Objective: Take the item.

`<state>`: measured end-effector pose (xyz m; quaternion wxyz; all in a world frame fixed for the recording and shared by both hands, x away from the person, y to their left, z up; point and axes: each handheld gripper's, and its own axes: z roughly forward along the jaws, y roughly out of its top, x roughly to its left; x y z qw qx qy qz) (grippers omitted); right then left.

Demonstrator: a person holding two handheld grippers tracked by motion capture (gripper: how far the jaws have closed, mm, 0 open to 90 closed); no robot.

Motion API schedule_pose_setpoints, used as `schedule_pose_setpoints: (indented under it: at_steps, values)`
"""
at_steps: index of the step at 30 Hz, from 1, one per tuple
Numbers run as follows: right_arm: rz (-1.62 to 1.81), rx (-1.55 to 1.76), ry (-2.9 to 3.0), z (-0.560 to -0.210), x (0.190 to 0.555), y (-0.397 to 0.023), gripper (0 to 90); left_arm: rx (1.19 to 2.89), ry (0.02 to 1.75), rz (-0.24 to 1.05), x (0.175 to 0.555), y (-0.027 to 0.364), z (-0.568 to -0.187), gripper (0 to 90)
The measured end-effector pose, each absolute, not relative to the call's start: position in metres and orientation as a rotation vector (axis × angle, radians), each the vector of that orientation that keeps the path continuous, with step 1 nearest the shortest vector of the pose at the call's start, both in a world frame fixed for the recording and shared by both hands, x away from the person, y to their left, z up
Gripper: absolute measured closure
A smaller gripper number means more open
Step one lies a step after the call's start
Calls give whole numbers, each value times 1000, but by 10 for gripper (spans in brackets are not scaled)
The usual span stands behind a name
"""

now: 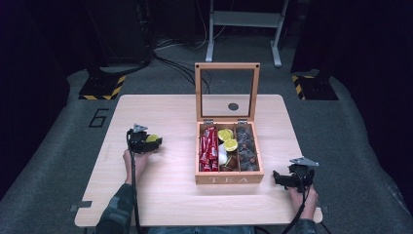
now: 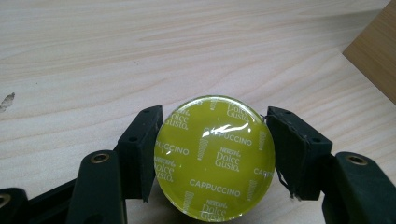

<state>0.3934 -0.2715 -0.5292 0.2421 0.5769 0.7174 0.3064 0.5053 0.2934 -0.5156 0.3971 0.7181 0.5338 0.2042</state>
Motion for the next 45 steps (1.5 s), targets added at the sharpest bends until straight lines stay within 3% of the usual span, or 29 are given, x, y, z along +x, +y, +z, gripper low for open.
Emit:
schedule_pose_setpoints:
  at_steps: [6,13,18,27,45]
  values:
    - [838,1576,1962,-529,393,-272,14,1813,1367,490,505,298,-516,374]
    - [837,1572,1961,-529,393,-272,14,1810,1401,451,503,303,-518,209]
    - [837,1569,1961,-529,393,-272,14,1819,1378,494,494,304,-512,155]
    - [836,1570,1960,-529,393,-272,14,1838,1343,481,479,303,-496,139]
    - [836,1574,1959,-529,393,-272,14,1911,1255,585,423,307,-477,131]
